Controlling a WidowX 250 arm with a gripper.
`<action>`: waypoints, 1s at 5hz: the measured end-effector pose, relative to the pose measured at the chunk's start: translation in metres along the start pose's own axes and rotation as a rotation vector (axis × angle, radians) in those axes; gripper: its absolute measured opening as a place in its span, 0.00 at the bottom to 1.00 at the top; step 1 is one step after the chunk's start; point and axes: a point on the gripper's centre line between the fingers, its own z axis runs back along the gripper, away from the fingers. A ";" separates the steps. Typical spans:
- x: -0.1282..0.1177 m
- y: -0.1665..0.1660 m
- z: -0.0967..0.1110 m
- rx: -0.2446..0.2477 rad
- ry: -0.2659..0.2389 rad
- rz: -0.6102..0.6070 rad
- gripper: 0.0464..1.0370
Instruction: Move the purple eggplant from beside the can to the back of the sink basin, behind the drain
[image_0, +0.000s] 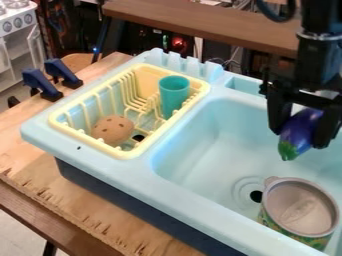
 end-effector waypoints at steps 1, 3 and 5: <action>-0.004 0.009 -0.006 0.027 0.057 -0.058 0.76; -0.023 0.029 -0.006 0.121 0.200 -0.304 0.76; -0.029 0.046 -0.019 0.077 0.215 -0.493 0.76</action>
